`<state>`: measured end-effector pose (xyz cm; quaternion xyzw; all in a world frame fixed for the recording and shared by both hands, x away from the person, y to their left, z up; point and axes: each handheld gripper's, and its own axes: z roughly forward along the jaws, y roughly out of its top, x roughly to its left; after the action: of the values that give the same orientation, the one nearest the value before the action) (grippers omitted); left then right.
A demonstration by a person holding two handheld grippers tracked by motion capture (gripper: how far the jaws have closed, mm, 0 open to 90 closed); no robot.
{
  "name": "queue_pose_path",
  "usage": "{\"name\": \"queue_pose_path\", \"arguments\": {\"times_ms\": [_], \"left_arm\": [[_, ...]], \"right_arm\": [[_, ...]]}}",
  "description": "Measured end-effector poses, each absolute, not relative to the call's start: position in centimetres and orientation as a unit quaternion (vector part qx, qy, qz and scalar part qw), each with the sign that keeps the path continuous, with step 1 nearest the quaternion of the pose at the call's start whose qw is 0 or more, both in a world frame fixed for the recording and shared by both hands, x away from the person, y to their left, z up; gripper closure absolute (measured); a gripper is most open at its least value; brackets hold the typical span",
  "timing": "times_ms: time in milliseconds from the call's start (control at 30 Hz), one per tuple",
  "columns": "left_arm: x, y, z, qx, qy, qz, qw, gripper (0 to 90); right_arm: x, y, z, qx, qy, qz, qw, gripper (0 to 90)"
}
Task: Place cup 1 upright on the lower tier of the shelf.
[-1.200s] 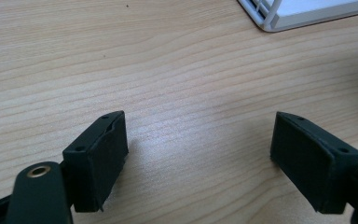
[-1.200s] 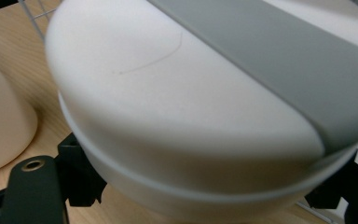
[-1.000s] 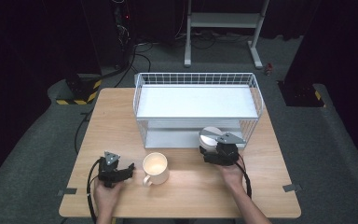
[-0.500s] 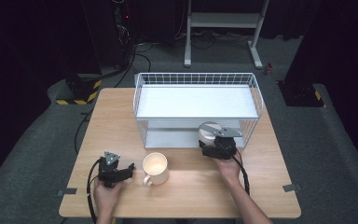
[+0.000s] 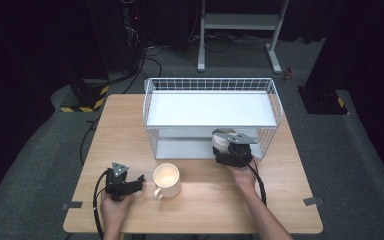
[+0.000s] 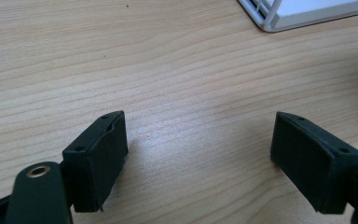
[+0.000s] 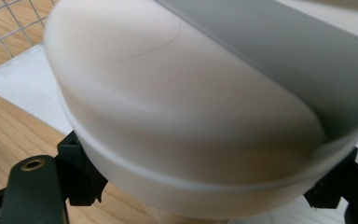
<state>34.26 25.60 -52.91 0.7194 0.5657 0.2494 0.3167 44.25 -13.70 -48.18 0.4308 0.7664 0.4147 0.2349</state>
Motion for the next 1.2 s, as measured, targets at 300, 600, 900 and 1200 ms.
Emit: {"name": "queue_pose_path", "arguments": {"times_ms": [300,600,900,1200], "left_arm": [[34.3,25.6,-52.9,0.720,0.565,0.250,0.316,18.8],[34.3,25.6,-52.9,0.719,0.566,0.250,0.316,18.8],[34.3,25.6,-52.9,0.719,0.566,0.250,0.316,18.8],[34.3,25.6,-52.9,0.719,0.566,0.250,0.316,18.8]], "right_arm": [[44.8,-13.7,-48.2,0.436,0.763,0.417,0.231,16.7],[44.7,-14.1,-48.3,0.437,0.764,0.418,0.222,11.9],[43.6,-14.7,-48.5,0.436,0.774,0.403,0.220,14.0],[44.2,-14.1,-49.3,0.449,0.779,0.377,0.223,20.7]]}}
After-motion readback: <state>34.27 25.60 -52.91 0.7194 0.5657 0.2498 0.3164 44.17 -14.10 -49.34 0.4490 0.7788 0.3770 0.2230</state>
